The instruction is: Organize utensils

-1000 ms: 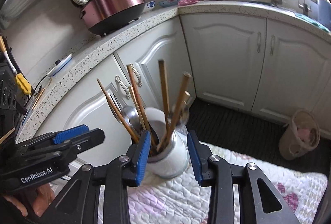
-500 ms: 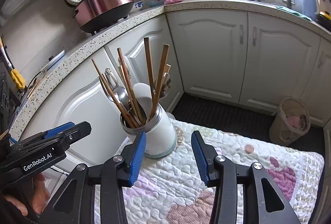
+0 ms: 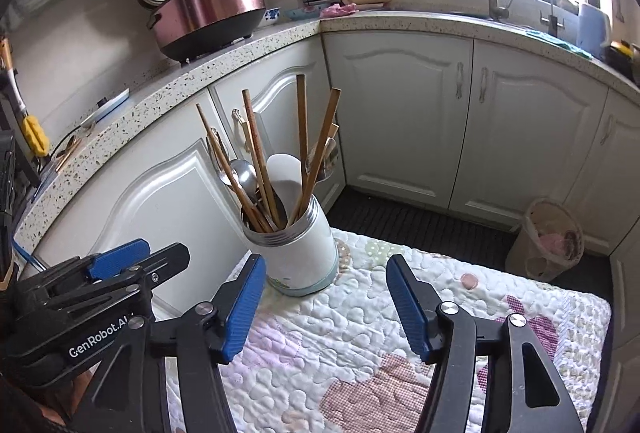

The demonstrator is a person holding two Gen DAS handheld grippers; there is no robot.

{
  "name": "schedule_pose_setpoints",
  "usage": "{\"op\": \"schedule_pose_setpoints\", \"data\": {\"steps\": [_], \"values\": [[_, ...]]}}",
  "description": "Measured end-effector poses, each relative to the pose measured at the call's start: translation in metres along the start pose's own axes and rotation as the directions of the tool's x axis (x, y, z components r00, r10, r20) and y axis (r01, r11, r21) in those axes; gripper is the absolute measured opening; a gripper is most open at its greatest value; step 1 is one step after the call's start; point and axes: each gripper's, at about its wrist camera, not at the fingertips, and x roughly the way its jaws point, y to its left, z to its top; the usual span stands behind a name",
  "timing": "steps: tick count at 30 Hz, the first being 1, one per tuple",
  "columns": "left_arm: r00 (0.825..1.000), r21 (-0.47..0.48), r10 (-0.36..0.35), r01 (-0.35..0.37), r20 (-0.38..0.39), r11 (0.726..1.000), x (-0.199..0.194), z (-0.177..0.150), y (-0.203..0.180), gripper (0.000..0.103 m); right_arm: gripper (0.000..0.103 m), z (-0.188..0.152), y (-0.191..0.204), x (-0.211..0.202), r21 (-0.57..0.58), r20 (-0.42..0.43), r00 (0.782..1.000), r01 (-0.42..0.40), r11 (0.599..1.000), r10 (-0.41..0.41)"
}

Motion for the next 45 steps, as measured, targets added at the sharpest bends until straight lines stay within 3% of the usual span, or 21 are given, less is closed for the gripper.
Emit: {"op": "schedule_pose_setpoints", "data": {"steps": [10,45], "values": [[0.999,0.012,0.031,-0.031,0.030,0.999,-0.010,-0.003,-0.003,0.048,0.065,-0.002,0.001,-0.006,0.006,0.008,1.000,0.006,1.000,-0.007],[0.997,0.000,0.067,-0.067,0.041,0.998,-0.013,-0.005,0.003,0.048,0.066,-0.008,0.011,0.000,-0.022,-0.028,1.000,-0.001,1.000,0.000]]}}
